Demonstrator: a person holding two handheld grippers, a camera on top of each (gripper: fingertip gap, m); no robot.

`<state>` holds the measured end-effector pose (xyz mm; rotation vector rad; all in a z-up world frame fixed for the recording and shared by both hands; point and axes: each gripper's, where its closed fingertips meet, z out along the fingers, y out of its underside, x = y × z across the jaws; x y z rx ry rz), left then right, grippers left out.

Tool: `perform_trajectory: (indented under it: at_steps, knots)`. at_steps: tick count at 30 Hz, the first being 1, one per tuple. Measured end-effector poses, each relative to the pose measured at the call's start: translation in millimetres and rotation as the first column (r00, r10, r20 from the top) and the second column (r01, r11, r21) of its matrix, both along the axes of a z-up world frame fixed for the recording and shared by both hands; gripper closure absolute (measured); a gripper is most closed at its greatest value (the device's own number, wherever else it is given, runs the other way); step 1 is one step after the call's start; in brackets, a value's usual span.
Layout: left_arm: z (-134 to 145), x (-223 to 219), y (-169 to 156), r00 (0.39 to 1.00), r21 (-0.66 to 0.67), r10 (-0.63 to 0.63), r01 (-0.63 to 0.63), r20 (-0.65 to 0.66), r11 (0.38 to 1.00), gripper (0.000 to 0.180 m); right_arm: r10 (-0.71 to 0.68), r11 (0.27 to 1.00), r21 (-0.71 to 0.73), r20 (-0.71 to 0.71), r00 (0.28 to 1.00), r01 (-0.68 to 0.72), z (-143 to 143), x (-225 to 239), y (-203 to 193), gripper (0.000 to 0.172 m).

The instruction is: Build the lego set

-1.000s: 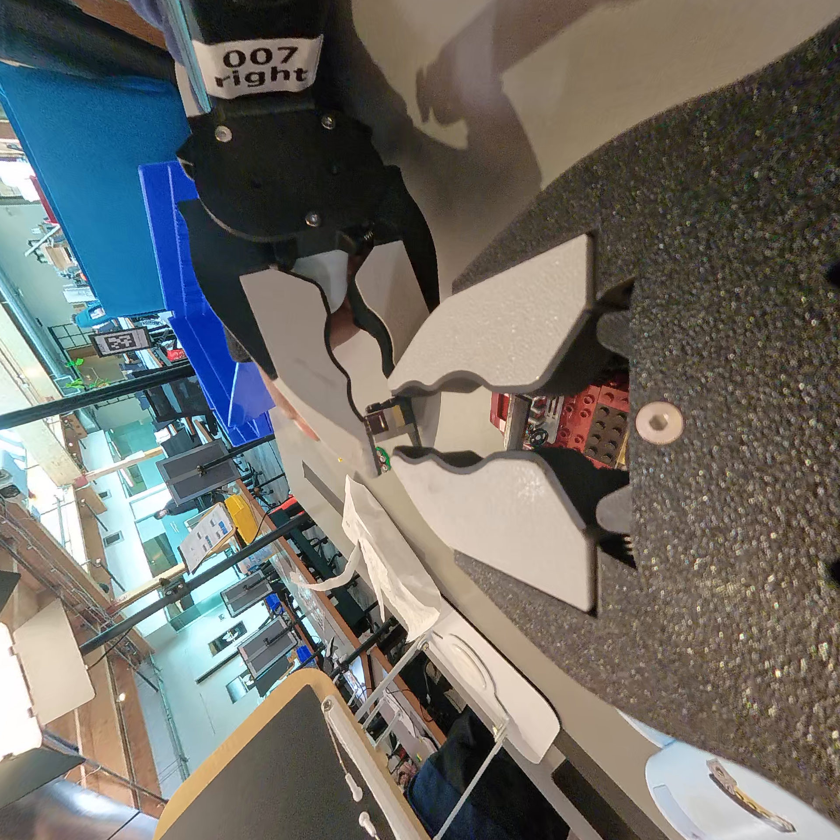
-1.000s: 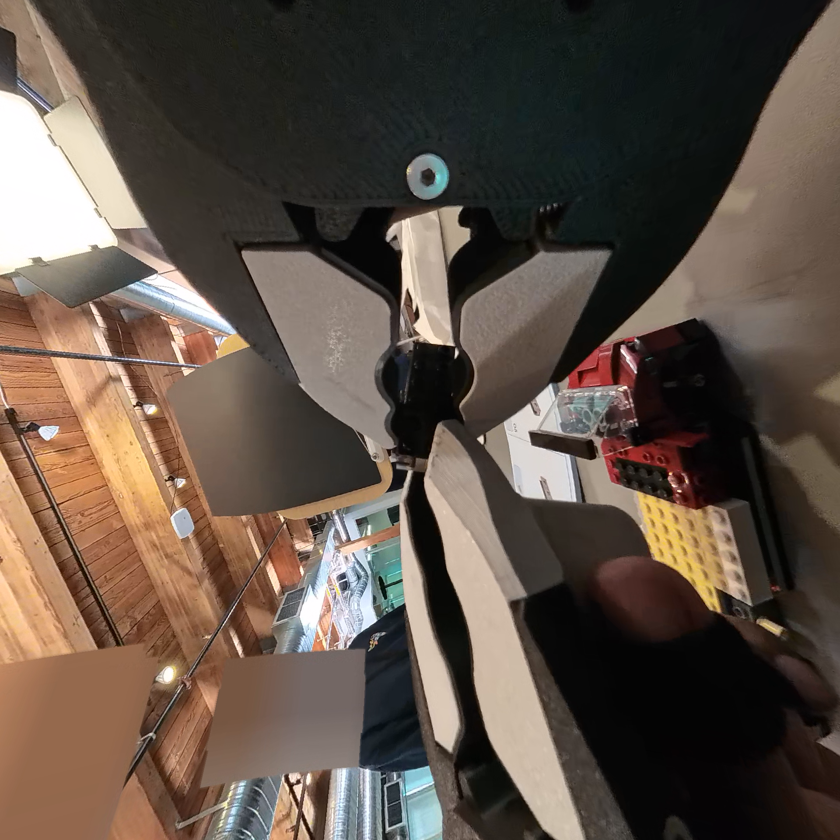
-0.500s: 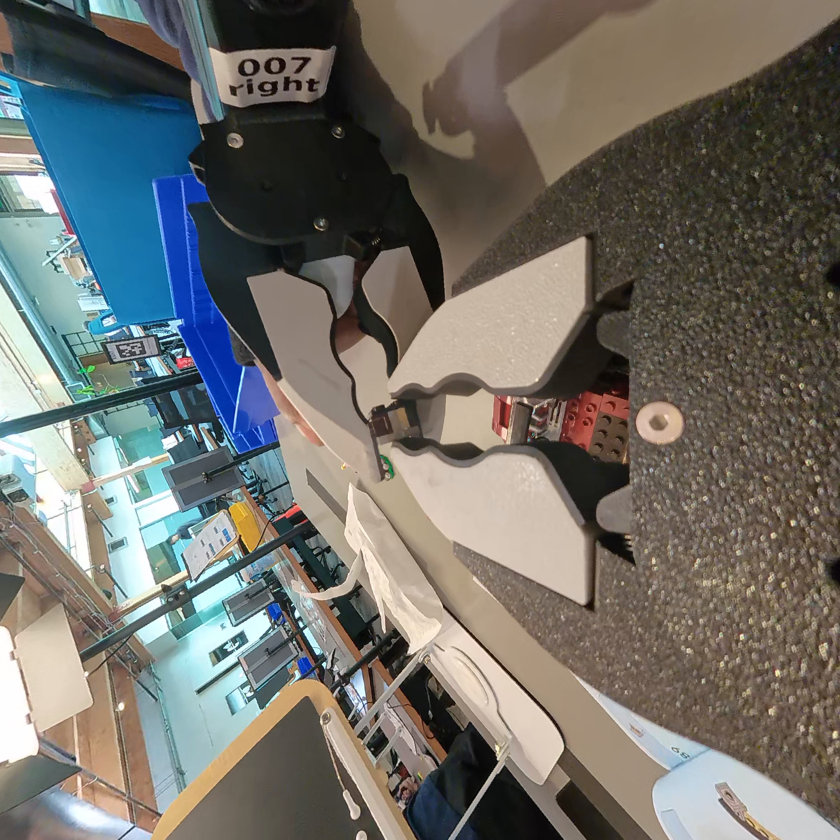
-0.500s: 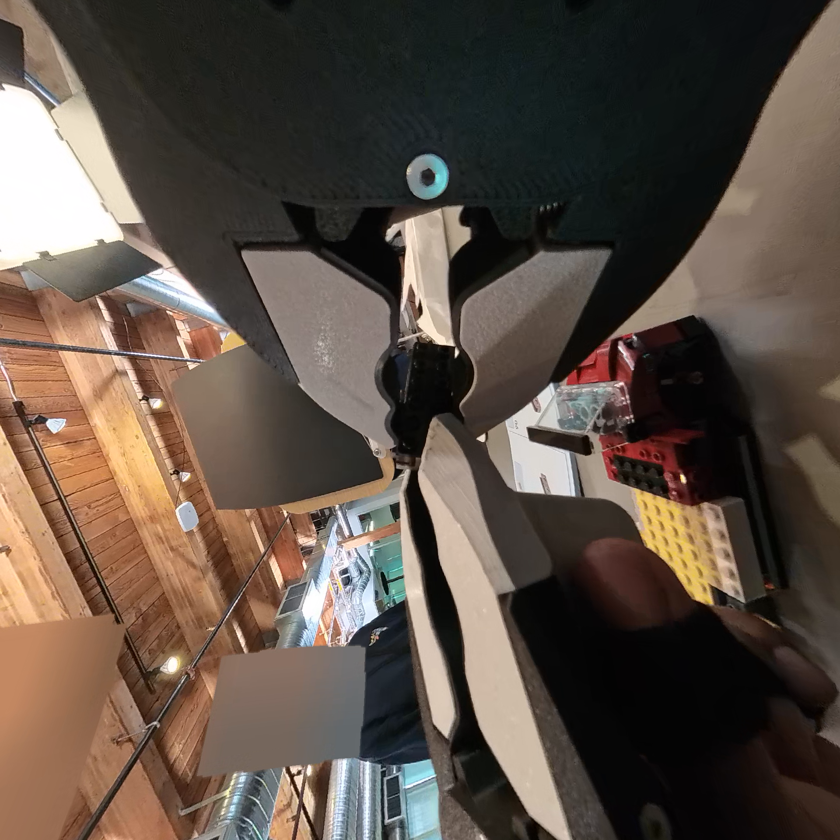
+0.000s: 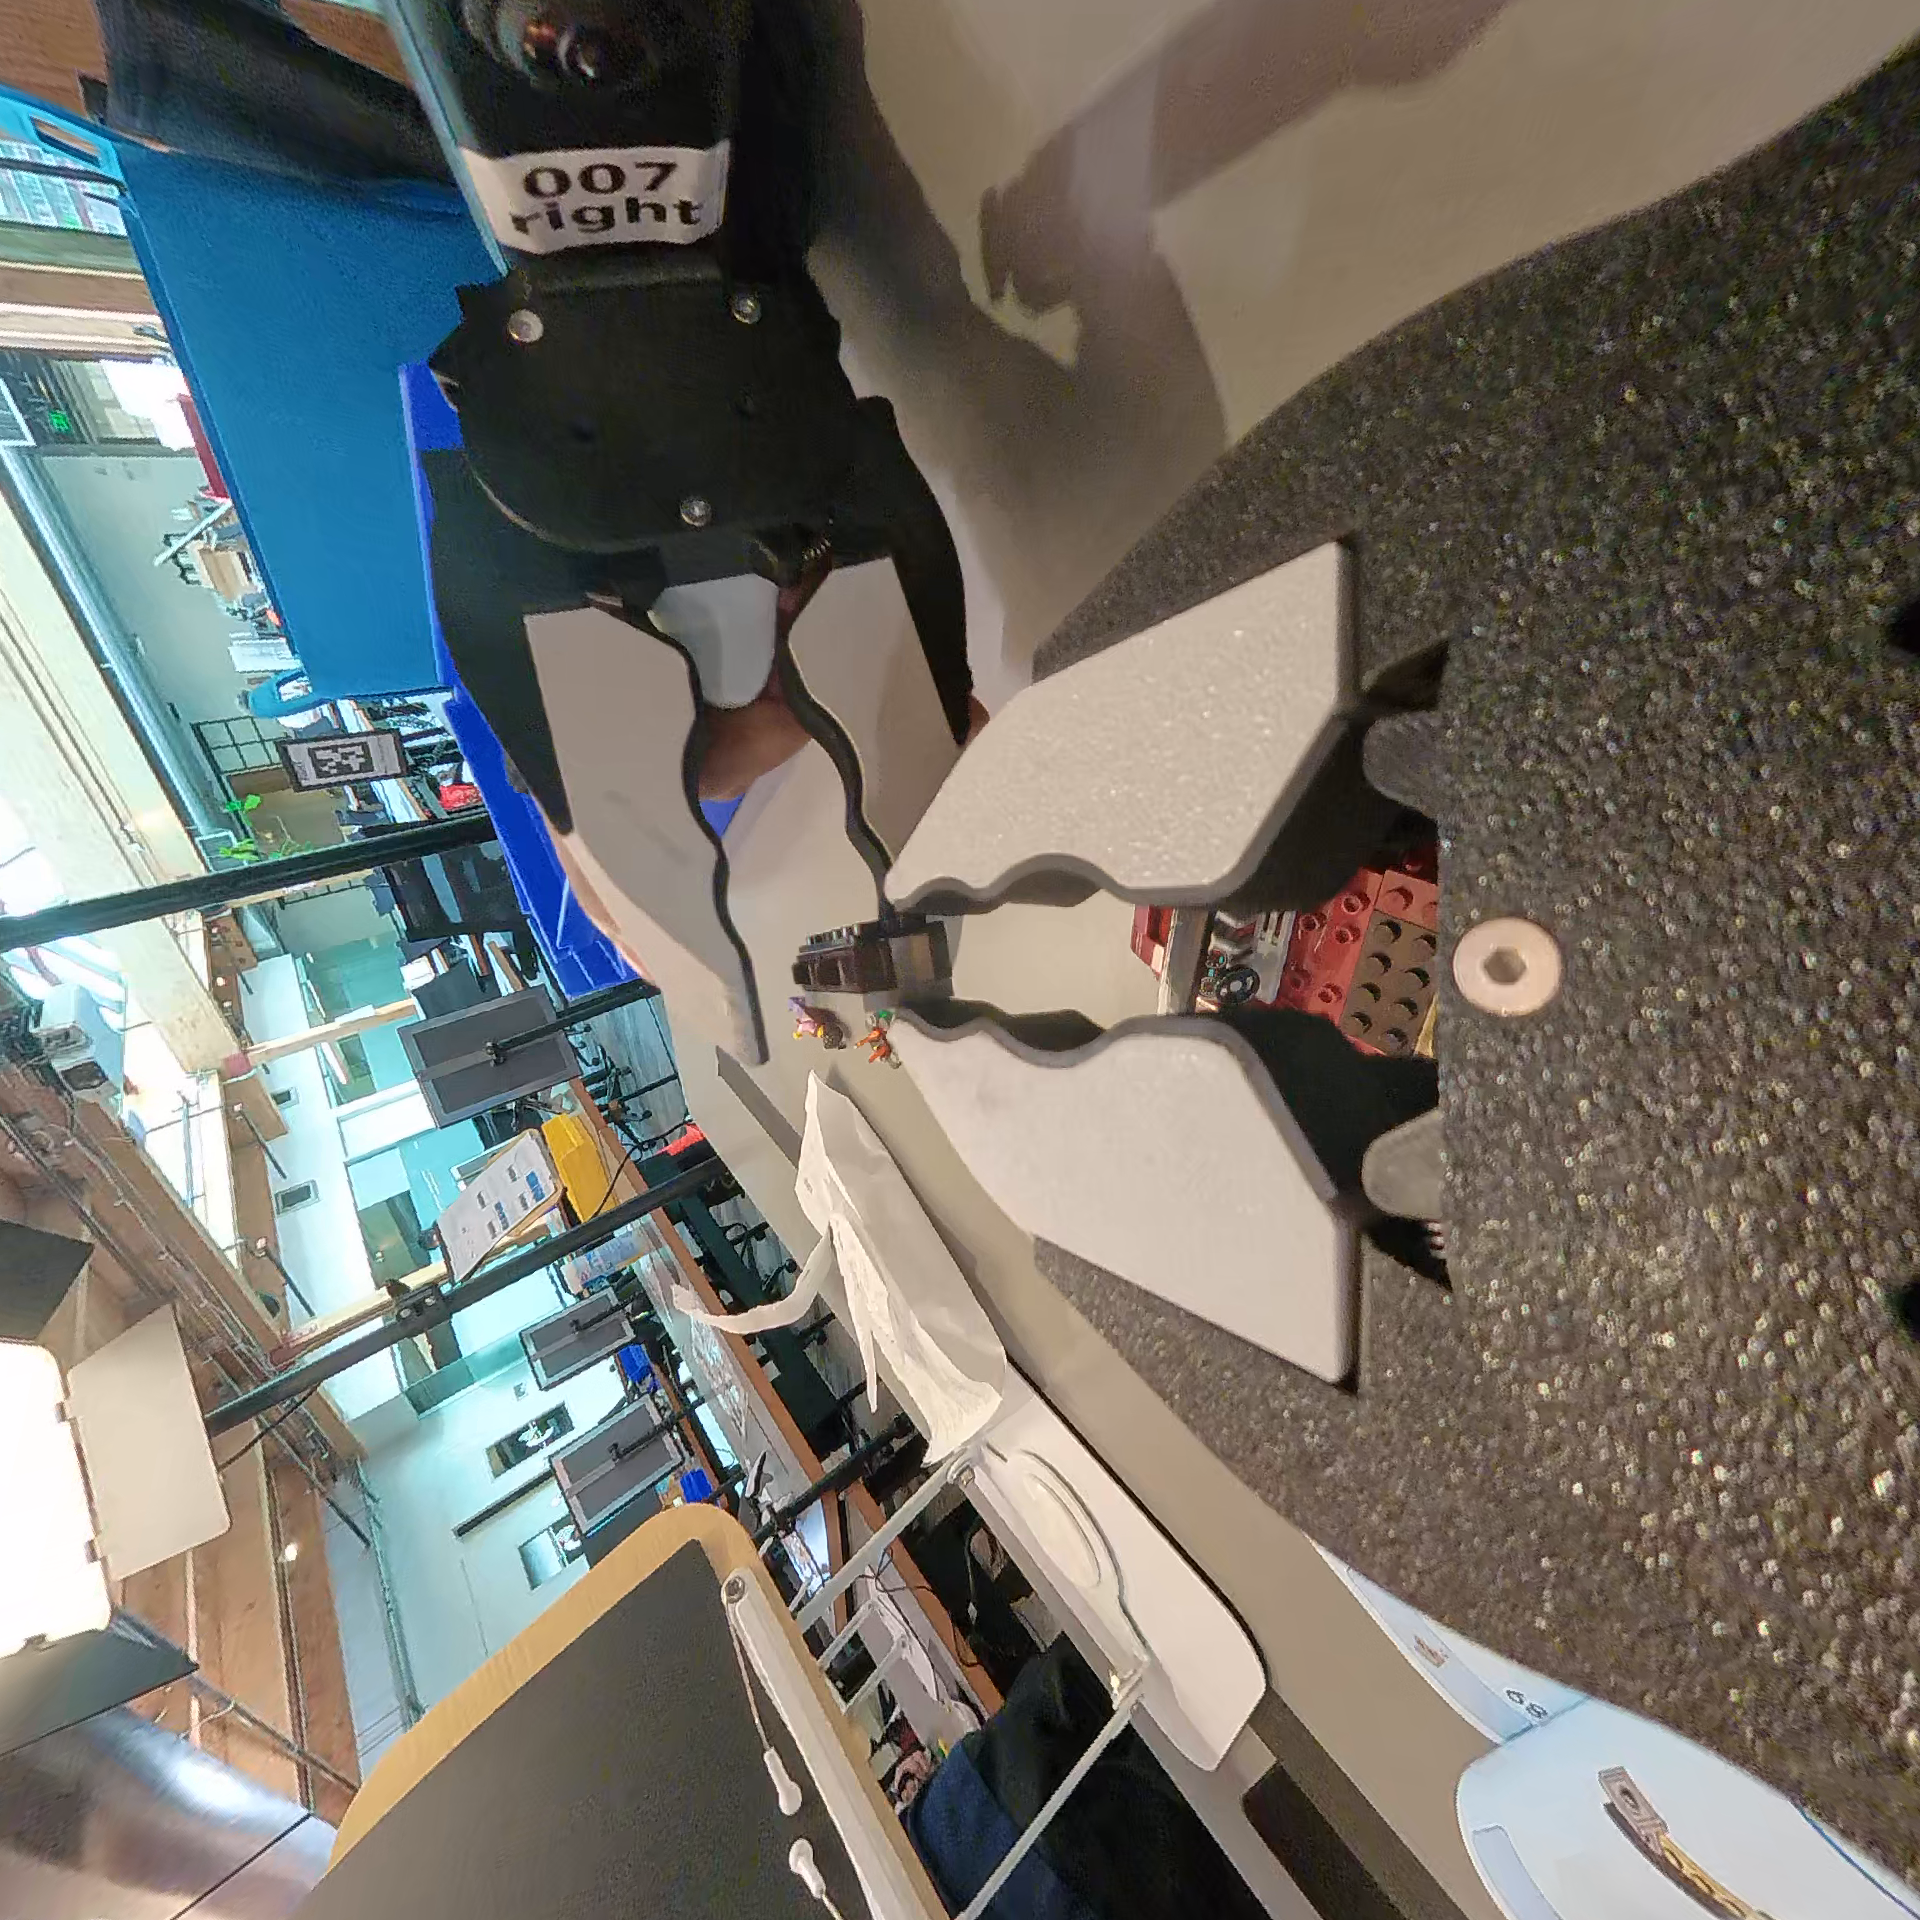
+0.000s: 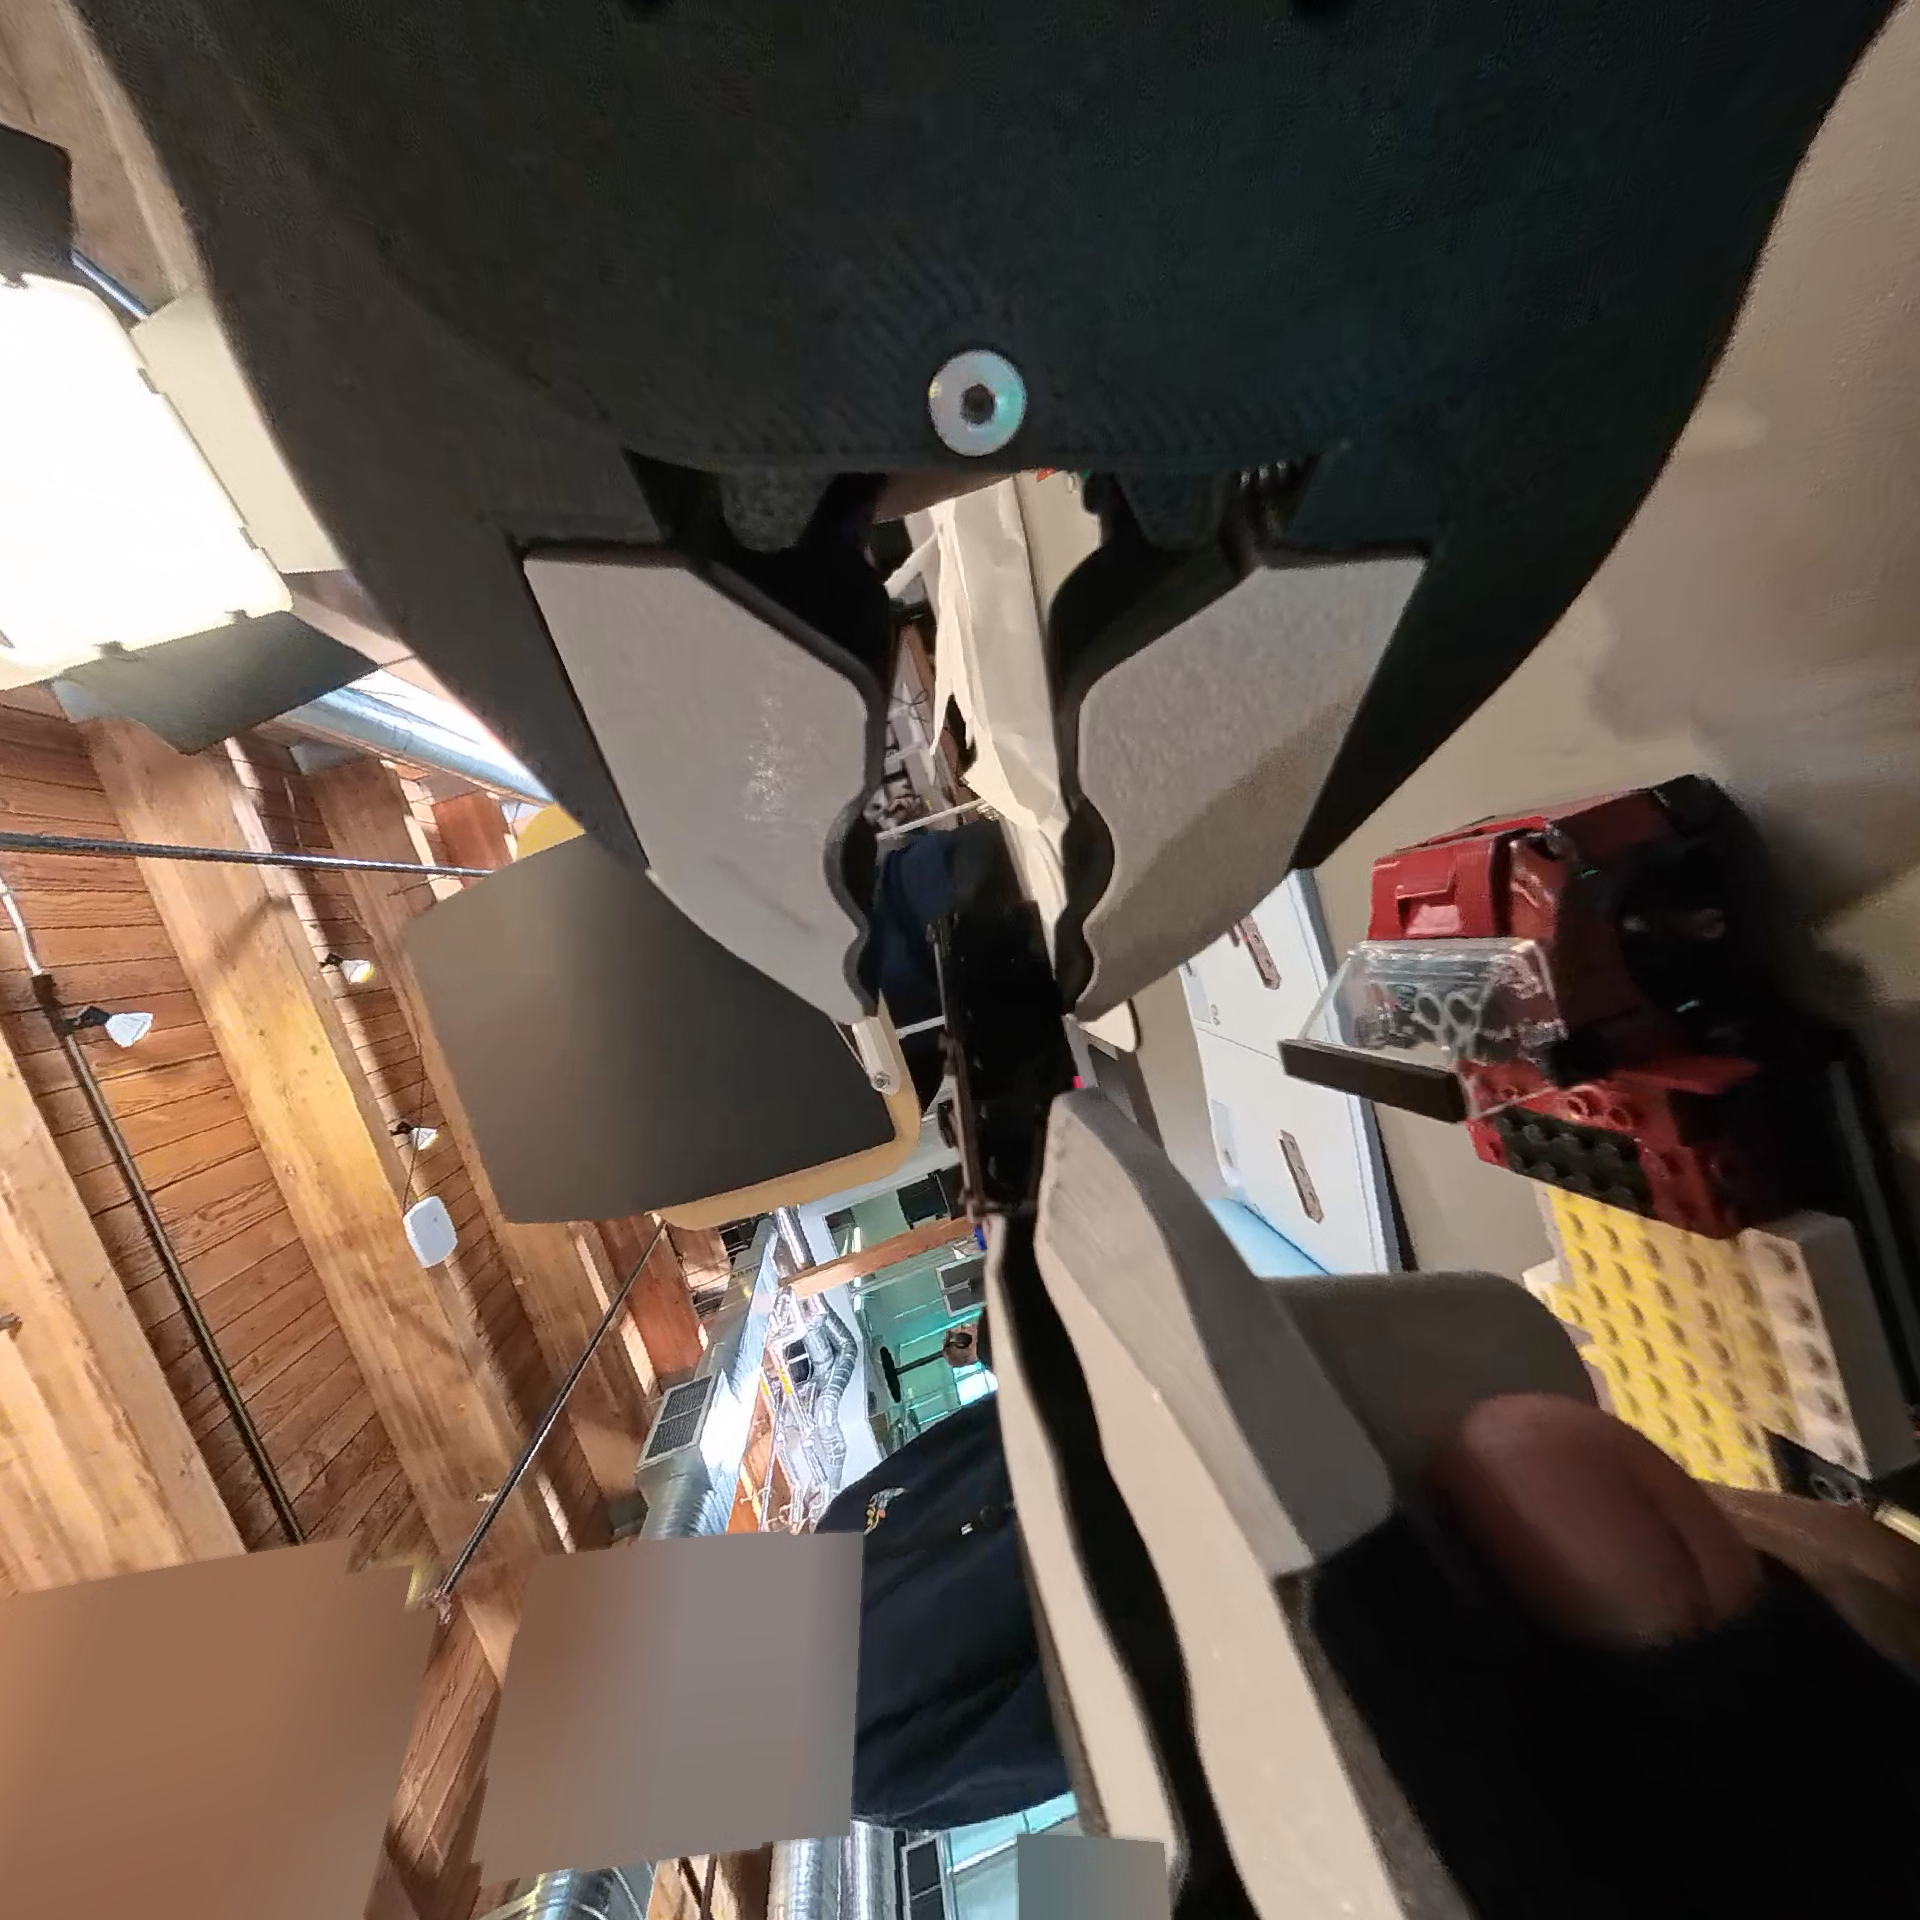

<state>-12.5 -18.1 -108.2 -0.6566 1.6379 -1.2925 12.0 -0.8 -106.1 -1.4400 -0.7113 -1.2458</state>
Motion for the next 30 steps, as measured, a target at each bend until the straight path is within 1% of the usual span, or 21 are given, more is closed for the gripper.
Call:
perform_trajectory:
  at_steps: [3,4,5,6,12,18,20,22,23,24,25,27,30]
  knots:
    - [-1.2,-1.3,-4.0,1.000,0.012,-0.014,0.014,0.000,1.000,0.165,0.008,1.000,-0.008,0.014,1.000,-0.008,-3.2,-4.0,2.2,0.142]
    - [-1.6,-1.8,-5.3,1.000,0.017,-0.019,0.019,0.001,1.000,0.165,0.009,1.000,-0.010,0.021,1.000,-0.009,-4.2,-5.1,2.8,0.145]
    - [-1.9,-2.3,-6.4,1.000,0.022,-0.023,0.023,0.003,0.999,0.165,0.009,1.000,-0.008,0.031,0.999,-0.009,-4.5,-6.1,3.2,0.151]
    - [-2.0,-2.7,-6.9,1.000,0.027,-0.023,0.023,0.005,0.999,0.165,0.005,1.000,-0.003,0.040,0.999,-0.004,-4.2,-5.8,3.2,0.153]
    - [-0.6,-4.3,-8.4,0.999,0.029,-0.031,0.031,0.011,0.999,0.165,0.018,1.000,-0.012,0.023,1.000,-0.018,-3.5,-7.5,2.2,0.154]
    - [-2.3,-3.9,-8.4,0.999,0.020,-0.034,0.034,-0.003,0.999,0.165,0.008,0.999,-0.044,0.021,1.000,-0.007,-6.0,-6.4,2.4,0.155]
    - [-3.0,-2.6,-7.4,1.000,0.011,-0.029,0.029,-0.011,1.000,0.165,0.000,0.999,-0.036,0.001,1.000,0.000,-6.2,-5.2,3.5,0.154]
    - [-2.1,-1.2,-5.1,0.999,-0.020,-0.024,0.023,-0.024,1.000,0.165,-0.021,1.000,0.019,0.002,1.000,0.021,-1.4,-2.9,3.6,0.151]
    - [-2.0,-0.2,-2.9,0.999,-0.034,-0.018,0.017,-0.029,0.999,0.165,-0.030,0.999,0.043,0.008,1.000,0.030,1.8,-1.4,3.2,0.137]
    - [-2.0,1.3,0.5,0.999,-0.050,-0.005,0.003,-0.036,0.999,0.165,-0.028,0.999,0.036,-0.003,1.000,0.028,1.6,-0.4,3.3,0.131]
    - [-1.4,2.4,3.2,0.999,-0.075,-0.004,0.000,-0.044,0.997,0.165,-0.025,0.999,0.029,-0.029,0.999,0.026,0.8,1.5,3.1,0.131]
    - [1.6,3.9,8.5,0.997,-0.165,-0.017,0.005,-0.071,0.986,0.165,-0.036,0.999,0.037,-0.074,0.997,0.039,2.7,7.7,1.6,0.129]
    - [7.9,6.0,18.5,0.991,-0.354,-0.076,0.031,-0.113,0.935,0.165,-0.044,0.998,0.034,-0.123,0.991,0.049,2.2,14.3,0.7,0.129]
